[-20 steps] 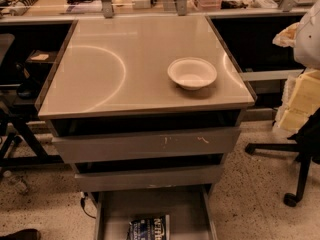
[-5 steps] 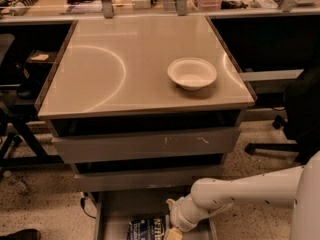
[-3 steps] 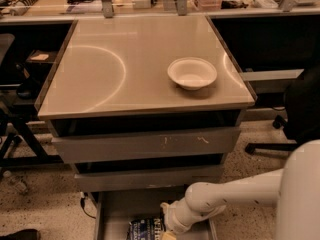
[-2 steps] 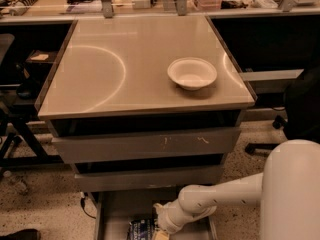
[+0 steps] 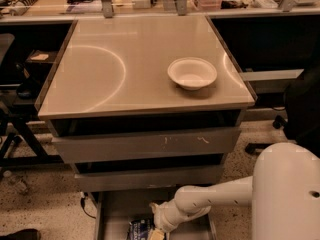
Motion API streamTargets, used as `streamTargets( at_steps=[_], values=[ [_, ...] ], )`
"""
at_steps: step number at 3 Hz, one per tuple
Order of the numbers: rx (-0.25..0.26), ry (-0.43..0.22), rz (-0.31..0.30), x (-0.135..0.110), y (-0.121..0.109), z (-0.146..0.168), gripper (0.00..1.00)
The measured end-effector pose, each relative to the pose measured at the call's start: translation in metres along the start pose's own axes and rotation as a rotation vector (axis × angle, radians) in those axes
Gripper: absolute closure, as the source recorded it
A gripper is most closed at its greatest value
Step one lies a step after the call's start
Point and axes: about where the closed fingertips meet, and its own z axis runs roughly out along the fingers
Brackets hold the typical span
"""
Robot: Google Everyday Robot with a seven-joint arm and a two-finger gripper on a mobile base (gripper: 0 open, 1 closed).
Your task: Pick blue chip bag from bottom drawer and place on counter
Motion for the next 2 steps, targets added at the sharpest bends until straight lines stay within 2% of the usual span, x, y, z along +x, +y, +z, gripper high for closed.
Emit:
streamTargets(
  at_steps=[2],
  values=[
    [0.051, -0.016, 0.002, 0.027, -0.031, 0.047, 0.0]
  ],
)
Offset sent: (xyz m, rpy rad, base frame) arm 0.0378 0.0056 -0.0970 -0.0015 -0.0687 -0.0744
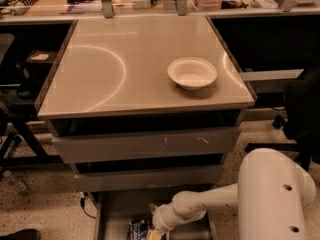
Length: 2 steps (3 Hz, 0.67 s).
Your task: Pick blue chip bag from bottom drawer and place on counter
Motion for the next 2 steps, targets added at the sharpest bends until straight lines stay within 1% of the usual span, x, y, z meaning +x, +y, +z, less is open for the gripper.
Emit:
streamTargets(
  at_steps=[1, 2],
  values=[
    [0.009, 0.011, 0.006, 0.018, -0.011, 0.019, 0.0],
    [-0.002, 0.023, 0.02, 0.035, -0.017, 0.036, 0.0]
  ],
)
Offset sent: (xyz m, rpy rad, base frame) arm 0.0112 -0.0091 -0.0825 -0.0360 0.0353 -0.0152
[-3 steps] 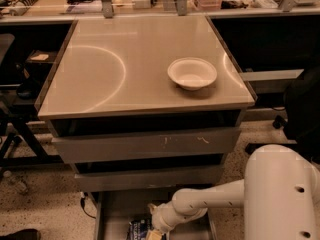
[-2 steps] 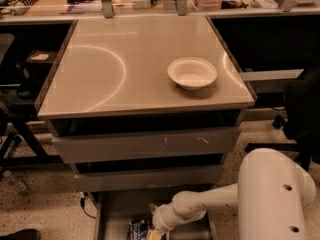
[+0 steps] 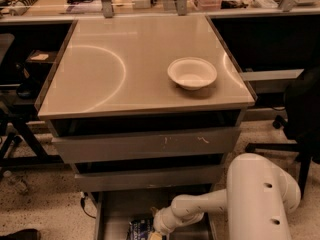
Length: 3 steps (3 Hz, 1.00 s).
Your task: Pick blue chip bag from bottom drawer and place on counter
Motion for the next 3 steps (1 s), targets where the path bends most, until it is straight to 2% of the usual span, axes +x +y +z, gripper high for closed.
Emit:
streamTargets(
  at_steps=[3],
  values=[
    [-0.049, -0.008, 0.034, 0.034, -0.008, 0.042, 0.0]
  ],
)
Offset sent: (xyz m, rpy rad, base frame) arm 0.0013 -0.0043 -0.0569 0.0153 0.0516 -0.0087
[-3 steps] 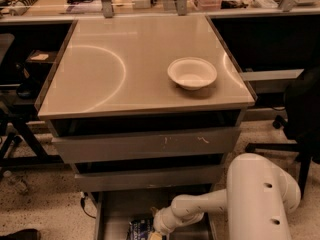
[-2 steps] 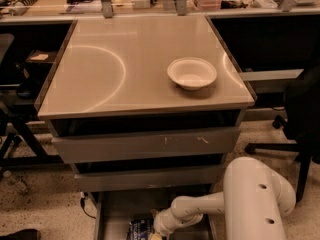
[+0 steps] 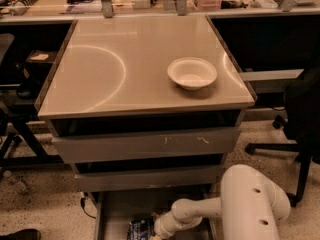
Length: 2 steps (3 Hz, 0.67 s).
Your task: Pick blue chip bag from bottom drawer and place on counter
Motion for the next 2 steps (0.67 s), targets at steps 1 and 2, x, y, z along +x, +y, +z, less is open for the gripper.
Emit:
streamTargets(
  at_steps=[1, 2],
  values=[
    [0.0, -0.001, 0.002, 0.0006, -0.0007, 0.0009, 0.2],
    [0.0, -0.001, 0.002, 0.0006, -0.0007, 0.0009, 0.43]
  ],
)
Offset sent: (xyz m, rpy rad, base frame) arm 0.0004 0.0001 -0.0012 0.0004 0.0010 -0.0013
